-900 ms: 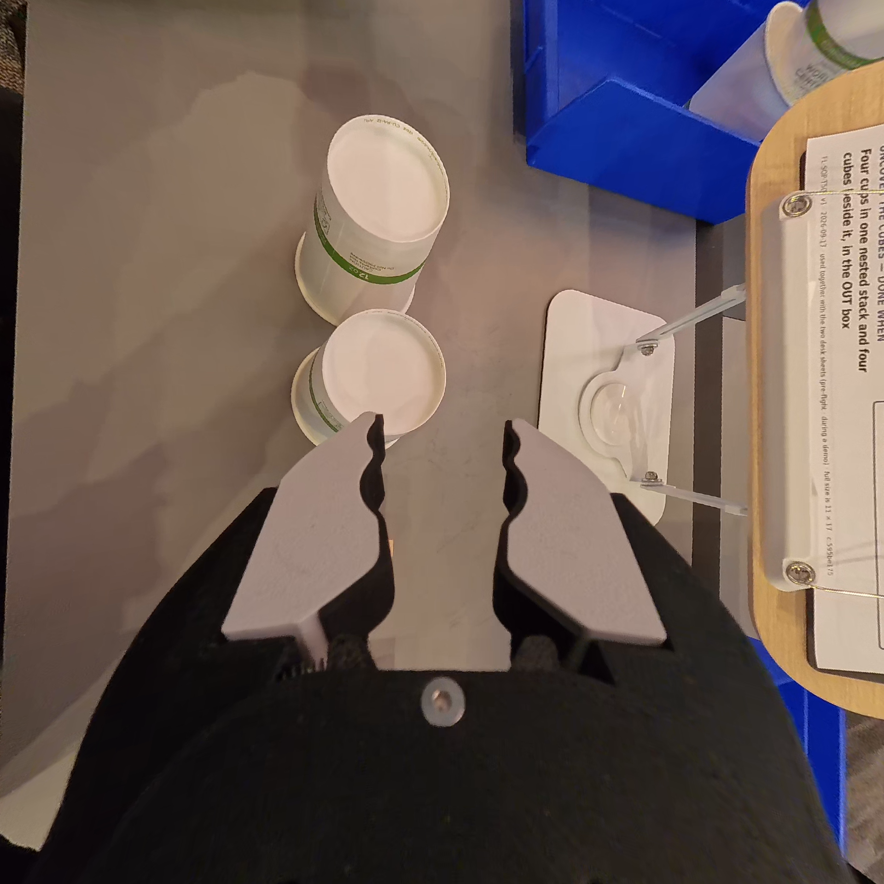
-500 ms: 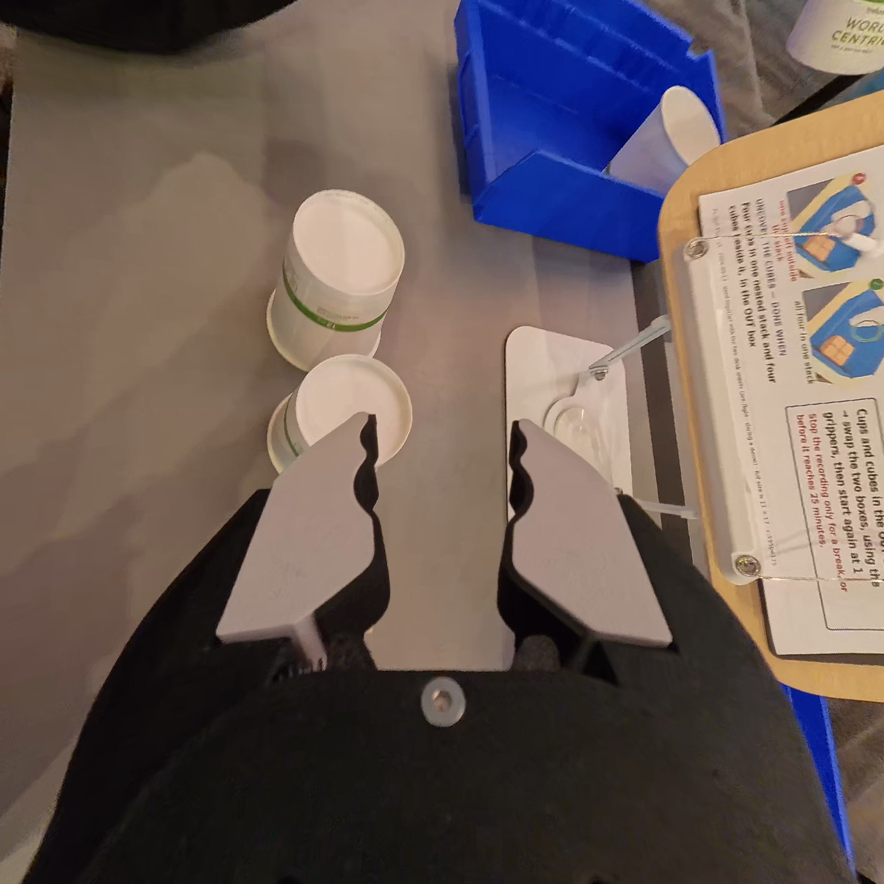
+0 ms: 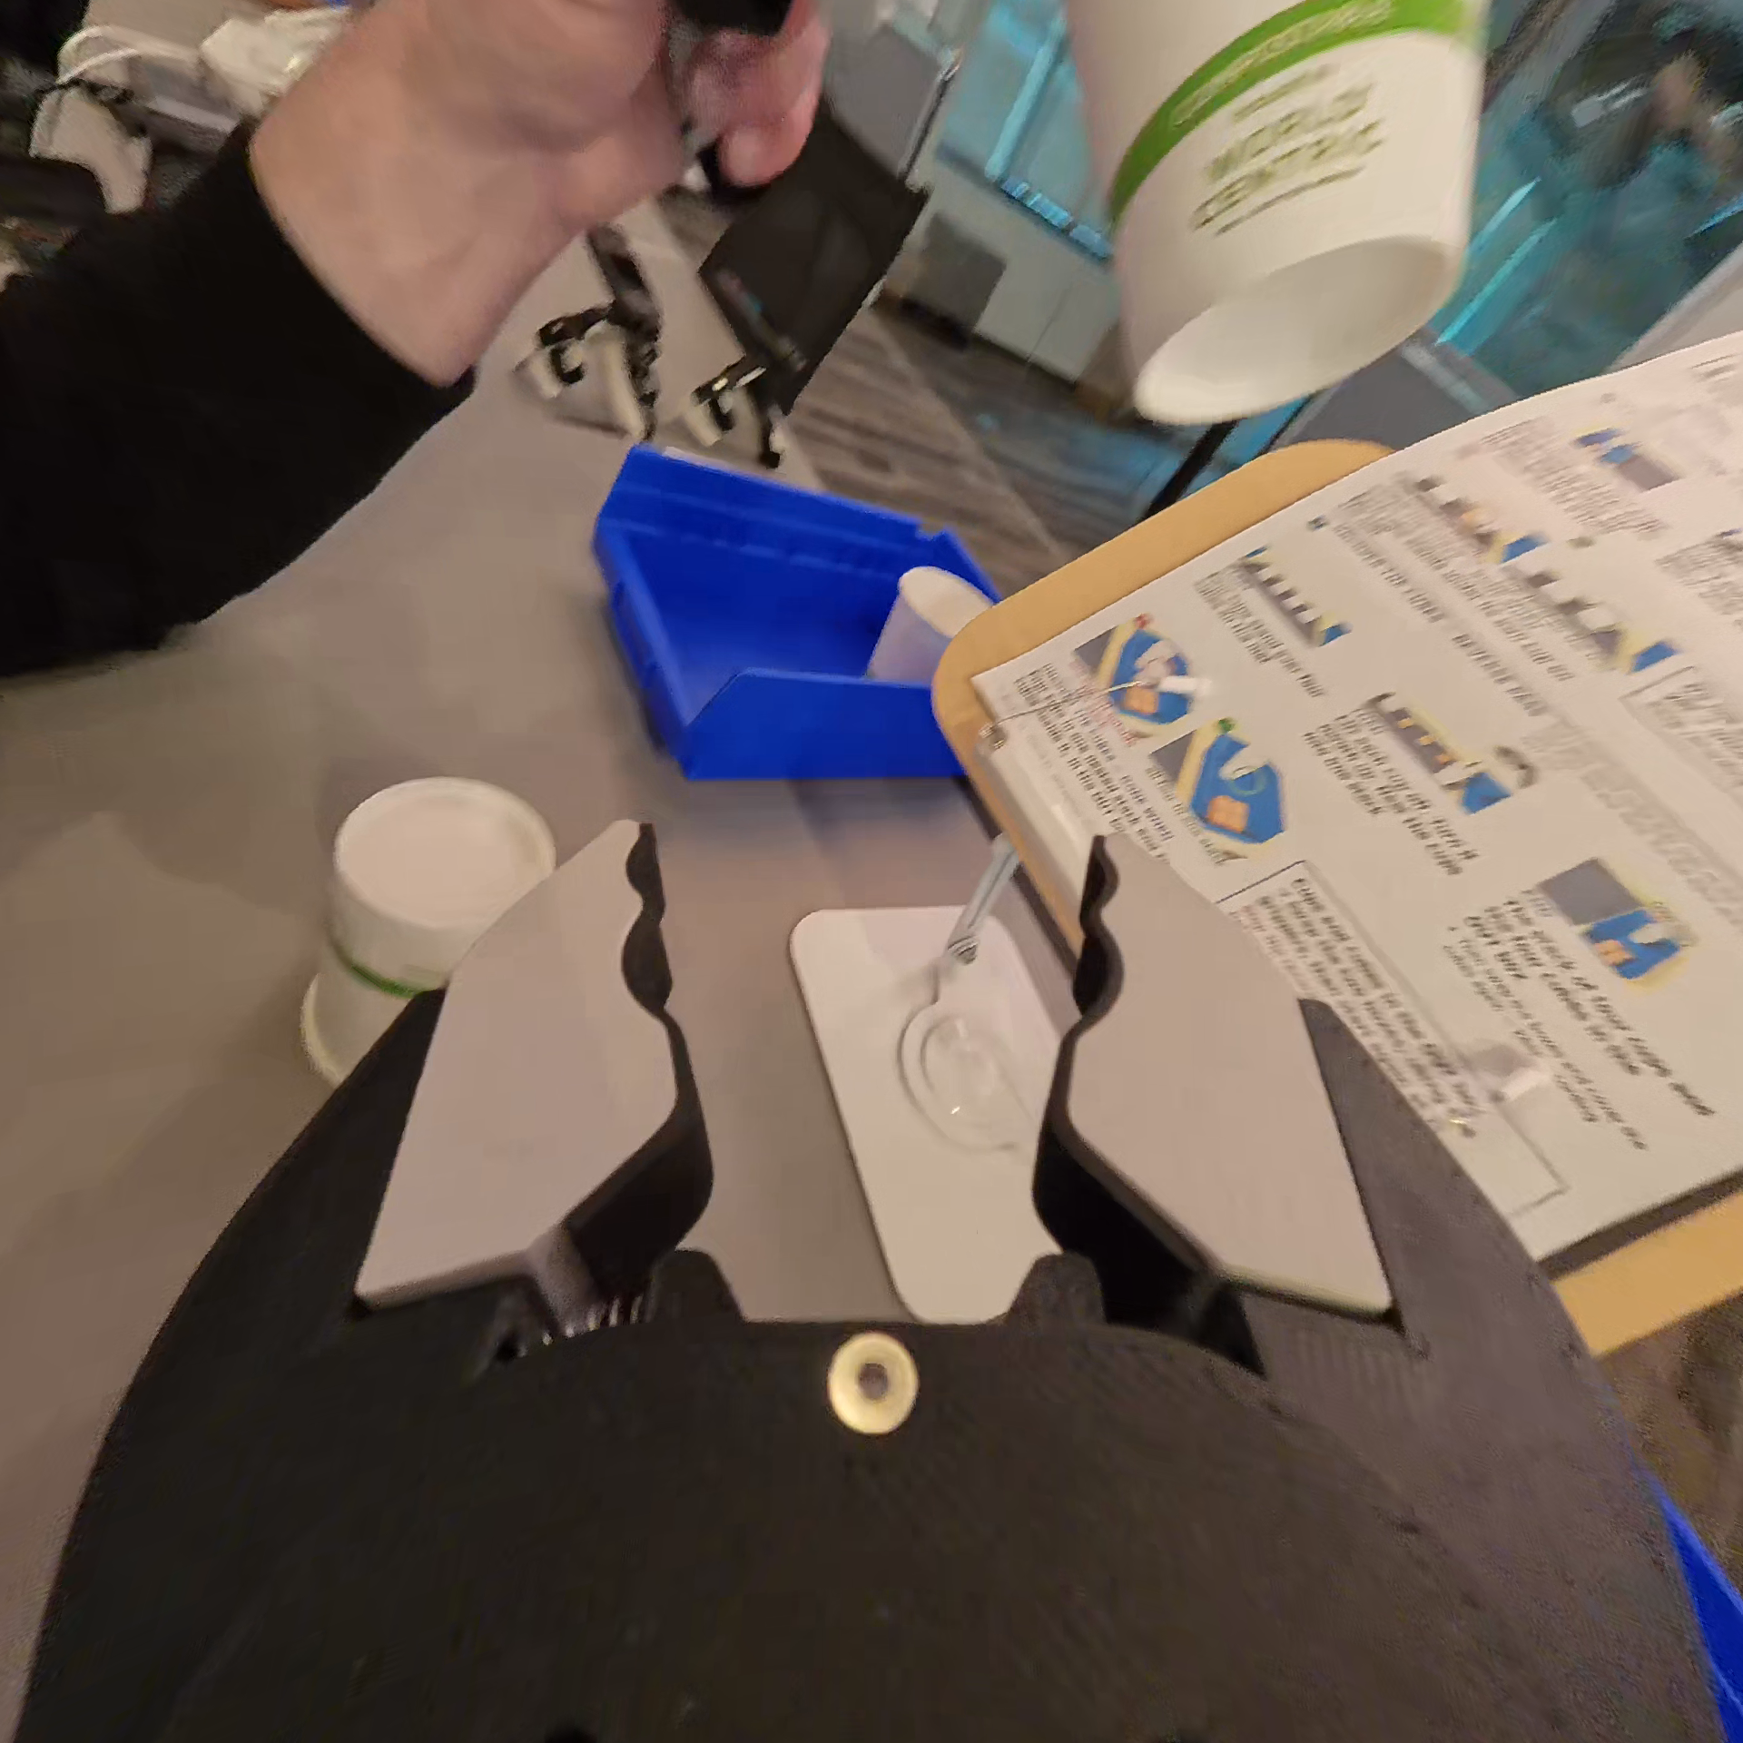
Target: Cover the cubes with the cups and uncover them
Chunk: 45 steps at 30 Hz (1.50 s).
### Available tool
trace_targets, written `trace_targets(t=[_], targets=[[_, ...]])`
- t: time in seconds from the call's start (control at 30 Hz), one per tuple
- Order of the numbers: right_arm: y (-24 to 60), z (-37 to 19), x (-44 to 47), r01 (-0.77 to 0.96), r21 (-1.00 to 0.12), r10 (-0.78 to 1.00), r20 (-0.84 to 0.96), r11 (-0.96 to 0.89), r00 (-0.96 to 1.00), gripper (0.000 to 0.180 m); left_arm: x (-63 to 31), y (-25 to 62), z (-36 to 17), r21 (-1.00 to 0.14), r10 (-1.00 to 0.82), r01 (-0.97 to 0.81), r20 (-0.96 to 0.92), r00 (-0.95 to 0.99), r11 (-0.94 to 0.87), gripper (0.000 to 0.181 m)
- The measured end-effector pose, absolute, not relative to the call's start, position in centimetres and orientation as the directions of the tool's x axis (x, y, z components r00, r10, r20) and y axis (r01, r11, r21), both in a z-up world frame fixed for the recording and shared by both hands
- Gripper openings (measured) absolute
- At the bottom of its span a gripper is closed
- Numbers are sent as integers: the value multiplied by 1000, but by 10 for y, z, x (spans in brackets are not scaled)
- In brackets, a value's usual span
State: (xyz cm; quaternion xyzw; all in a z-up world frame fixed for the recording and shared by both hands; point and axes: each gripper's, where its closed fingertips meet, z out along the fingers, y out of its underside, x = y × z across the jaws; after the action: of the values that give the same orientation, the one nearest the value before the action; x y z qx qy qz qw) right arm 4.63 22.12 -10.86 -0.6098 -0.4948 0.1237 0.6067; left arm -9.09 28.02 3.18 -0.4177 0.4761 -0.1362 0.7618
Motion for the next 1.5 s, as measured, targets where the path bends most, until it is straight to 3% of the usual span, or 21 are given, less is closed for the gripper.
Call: trace_targets(t=[0.2,0.43,0.7,0.8,0.93,1.13,1.33,1.5], targets=[[229,-78,62,386,-854,594,520,349,614,102,-50,255,23,-878,-840,73,-425,338,473,2],[225,-51,79,314,-830,469,528,461,707,114,-8,241,0,-950,-971,211,-212,109,231,2],[216,-45,78,260,-818,478,524,513,705,105,20,233,-22,-967,-997,250,-63,-44,50,2],[215,-43,82,238,-820,480,512,521,713,94,21,231,-22,-964,-996,267,-28,-84,5,2],[219,-42,84,235,-827,469,497,510,730,109,24,227,-23,-961,-993,274,-9,-120,-25,2],[212,-42,80,232,-816,478,513,529,713,92,29,216,-26,-963,-986,266,-4,-167,-41,2],[208,-38,81,230,-826,494,505,515,708,91,30,214,-26,-966,-982,251,5,-188,-53,3],[214,-43,92,282,-875,579,474,393,663,91,15,226,-12,-962,-996,267,-78,-45,63,36]])
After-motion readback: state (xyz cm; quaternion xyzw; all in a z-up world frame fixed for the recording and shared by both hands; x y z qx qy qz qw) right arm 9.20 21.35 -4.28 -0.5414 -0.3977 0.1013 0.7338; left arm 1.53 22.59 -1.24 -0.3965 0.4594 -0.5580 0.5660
